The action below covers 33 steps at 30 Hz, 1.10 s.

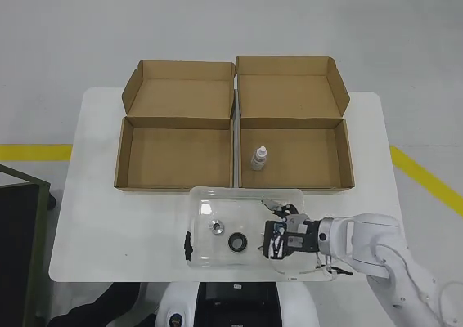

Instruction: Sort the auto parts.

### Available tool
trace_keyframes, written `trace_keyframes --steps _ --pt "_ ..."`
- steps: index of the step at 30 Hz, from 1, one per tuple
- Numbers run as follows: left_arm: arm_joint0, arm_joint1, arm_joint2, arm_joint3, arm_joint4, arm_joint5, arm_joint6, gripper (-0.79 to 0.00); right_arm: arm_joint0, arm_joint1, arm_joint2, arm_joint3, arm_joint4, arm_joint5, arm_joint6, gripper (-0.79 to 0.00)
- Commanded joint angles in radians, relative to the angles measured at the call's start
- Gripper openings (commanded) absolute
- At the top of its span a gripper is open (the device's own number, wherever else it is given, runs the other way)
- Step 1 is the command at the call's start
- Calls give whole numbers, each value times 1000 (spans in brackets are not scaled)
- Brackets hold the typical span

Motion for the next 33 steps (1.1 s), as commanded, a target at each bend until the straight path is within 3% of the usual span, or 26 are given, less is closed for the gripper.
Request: trace_keyframes --steps 1,8,21,33 --pt "0 0 0 0 0 0 0 0 -2 2 -5 7 -7 -1 4 -99" --pt "0 0 0 0 0 0 0 0 0 7 -32 33 -30 -6 15 -95" --pt "0 0 0 0 0 0 0 0 37 10 -96 99 -101 17 43 -200" --pt "0 0 0 0 0 0 0 0 56 13 -137 131 -118 25 89 -403"
